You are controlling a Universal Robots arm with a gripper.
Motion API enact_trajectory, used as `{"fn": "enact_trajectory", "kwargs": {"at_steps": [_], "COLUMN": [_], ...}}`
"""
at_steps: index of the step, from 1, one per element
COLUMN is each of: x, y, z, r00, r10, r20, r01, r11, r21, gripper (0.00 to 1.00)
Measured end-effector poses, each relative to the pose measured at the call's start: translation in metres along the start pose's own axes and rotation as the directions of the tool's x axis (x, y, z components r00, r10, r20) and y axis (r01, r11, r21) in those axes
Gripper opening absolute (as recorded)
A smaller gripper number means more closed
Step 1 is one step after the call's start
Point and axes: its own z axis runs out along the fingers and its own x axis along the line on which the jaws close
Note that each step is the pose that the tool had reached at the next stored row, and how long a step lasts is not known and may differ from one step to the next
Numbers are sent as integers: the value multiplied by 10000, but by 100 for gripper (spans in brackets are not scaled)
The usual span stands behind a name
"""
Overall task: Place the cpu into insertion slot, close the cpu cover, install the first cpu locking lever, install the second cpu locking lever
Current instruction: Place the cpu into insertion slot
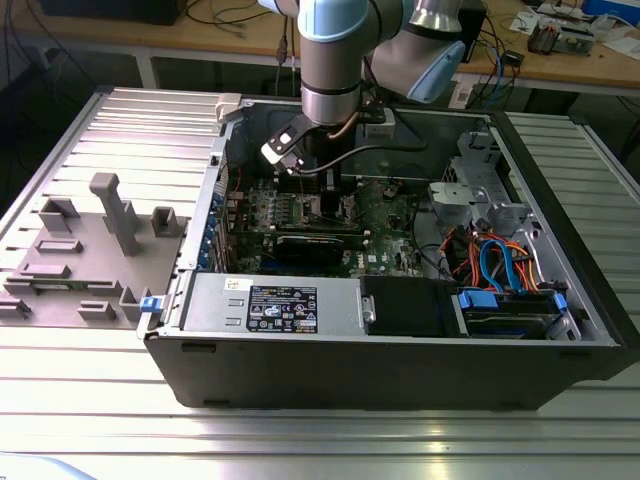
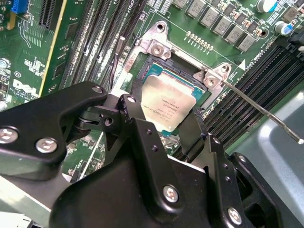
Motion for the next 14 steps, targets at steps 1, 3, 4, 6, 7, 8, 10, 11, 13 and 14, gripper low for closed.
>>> {"fn": "enact_trajectory", "kwargs": {"at_steps": [1,3,4,6,7,8,10,11,13,14], "x": [0,0,0,0,0,0,0,0,0,0], "y": [0,0,0,0,0,0,2,2,4,5], "z": [0,0,0,0,0,0,0,0,0,1], "r00": [10000,10000,10000,10000,10000,10000,10000,10000,10000,10000], "r10": [3,4,3,4,4,4,2,4,0,-1], "r20": [0,0,0,0,0,0,1,3,26,49], "r01": [-3,-4,-3,-4,-4,-4,-2,-4,0,0], "r11": [10000,10000,10000,10000,10000,10000,10000,10000,10000,10000], "r21": [0,0,0,0,0,0,11,20,52,72], "gripper": [54,54,54,54,54,54,54,54,54,54]}}
